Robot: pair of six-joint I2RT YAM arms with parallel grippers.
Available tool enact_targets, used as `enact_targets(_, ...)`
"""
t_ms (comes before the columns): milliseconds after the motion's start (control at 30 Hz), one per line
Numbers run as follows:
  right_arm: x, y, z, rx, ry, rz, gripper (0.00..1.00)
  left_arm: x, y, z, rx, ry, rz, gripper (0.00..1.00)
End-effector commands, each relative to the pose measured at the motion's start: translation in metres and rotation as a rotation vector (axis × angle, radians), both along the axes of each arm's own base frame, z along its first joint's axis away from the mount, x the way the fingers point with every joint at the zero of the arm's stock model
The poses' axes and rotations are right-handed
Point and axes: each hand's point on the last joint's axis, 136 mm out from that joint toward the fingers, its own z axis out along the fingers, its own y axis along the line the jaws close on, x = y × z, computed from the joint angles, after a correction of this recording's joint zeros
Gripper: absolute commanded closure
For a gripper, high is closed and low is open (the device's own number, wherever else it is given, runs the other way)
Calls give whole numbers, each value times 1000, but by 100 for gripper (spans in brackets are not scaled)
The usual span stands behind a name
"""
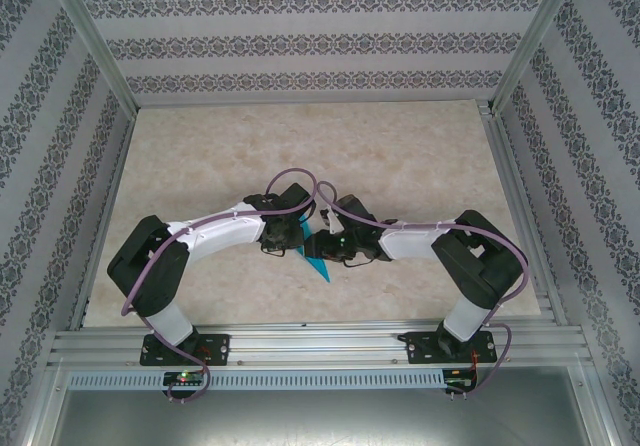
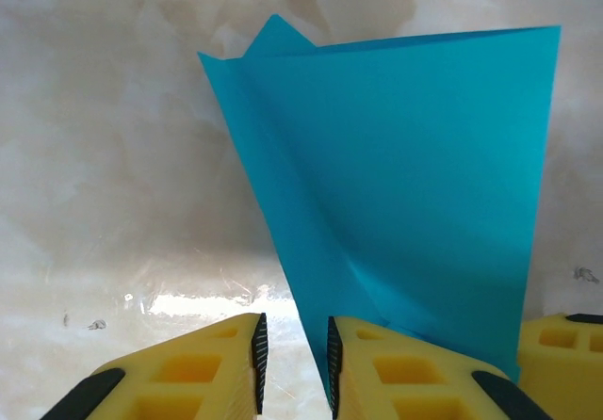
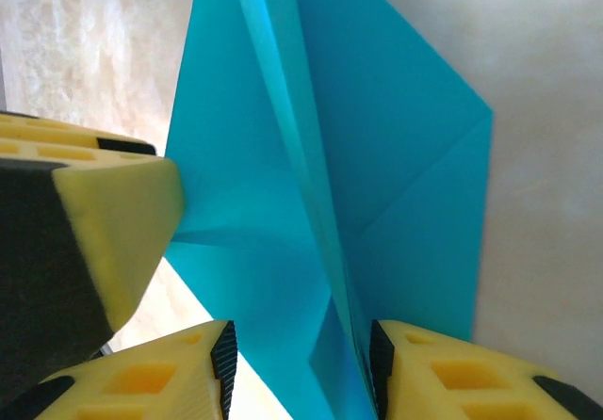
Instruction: Fold a paper plane with a square sheet of paper (pick it up from the middle)
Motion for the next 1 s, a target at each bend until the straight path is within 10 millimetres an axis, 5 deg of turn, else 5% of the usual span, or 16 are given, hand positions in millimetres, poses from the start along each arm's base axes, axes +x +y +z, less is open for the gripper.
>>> enact_targets(0, 4, -1, 0, -93, -61, 20, 54, 3, 4, 5, -13, -20, 2, 72)
enact_targets(167, 1, -3, -4, -139, -72, 40, 53, 3, 4, 6, -15, -25, 3, 72)
enact_targets(600, 0, -1, -11, -169, -87, 54, 72, 0, 14, 10, -28, -69, 49, 81)
enact_targets(967, 4, 4, 10, -107, -128, 48, 61, -3, 22, 6, -21, -82, 71, 91)
